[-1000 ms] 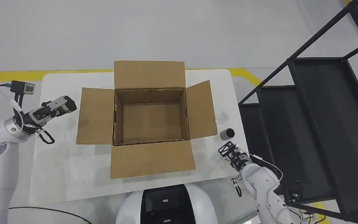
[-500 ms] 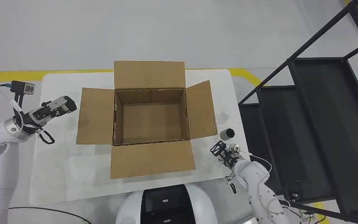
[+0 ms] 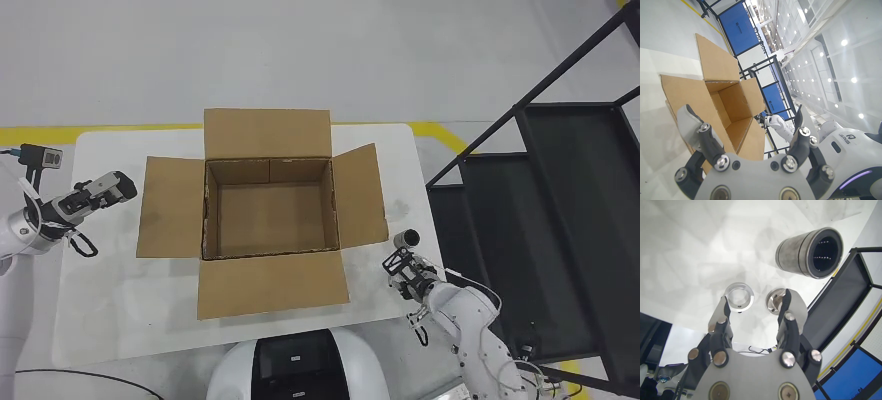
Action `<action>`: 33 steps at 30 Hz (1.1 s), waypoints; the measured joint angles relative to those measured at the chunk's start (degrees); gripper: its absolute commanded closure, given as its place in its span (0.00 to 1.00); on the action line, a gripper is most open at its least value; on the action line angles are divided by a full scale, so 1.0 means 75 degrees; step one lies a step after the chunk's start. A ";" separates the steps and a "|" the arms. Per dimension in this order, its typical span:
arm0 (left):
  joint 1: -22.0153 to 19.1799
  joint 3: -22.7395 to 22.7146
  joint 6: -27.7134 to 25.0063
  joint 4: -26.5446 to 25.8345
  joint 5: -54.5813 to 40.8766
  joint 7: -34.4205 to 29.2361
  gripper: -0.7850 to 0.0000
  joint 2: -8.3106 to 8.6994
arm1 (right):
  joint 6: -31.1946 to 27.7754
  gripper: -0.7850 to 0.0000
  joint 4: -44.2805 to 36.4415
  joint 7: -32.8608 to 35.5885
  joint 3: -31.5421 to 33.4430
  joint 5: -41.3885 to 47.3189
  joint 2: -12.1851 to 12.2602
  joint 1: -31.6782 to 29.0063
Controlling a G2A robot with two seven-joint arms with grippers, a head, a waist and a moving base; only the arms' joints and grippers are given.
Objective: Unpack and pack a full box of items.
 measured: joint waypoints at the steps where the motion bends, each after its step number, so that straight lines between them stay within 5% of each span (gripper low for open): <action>1: 0.0000 0.0000 0.0000 0.0000 0.0000 0.0000 0.00 0.0000 | -0.0034 0.00 -0.0234 0.0169 0.0103 0.0220 0.0004 -0.0118; 7: 0.0000 0.0000 0.0000 0.0000 0.0000 0.0000 0.00 0.0000 | -0.0332 0.00 -0.1227 0.1470 0.0922 0.2765 0.0023 -0.0678; 14: 0.0000 0.0000 0.0000 0.0000 0.0000 0.0000 0.00 0.0000 | -0.0137 0.00 -0.1841 0.2883 0.1301 0.5741 0.0100 -0.0377; 33: 0.0000 0.0000 0.0000 0.0000 0.0000 0.0000 0.00 0.0000 | 0.0014 0.00 -0.1426 0.2510 0.1027 0.5489 0.0121 -0.0221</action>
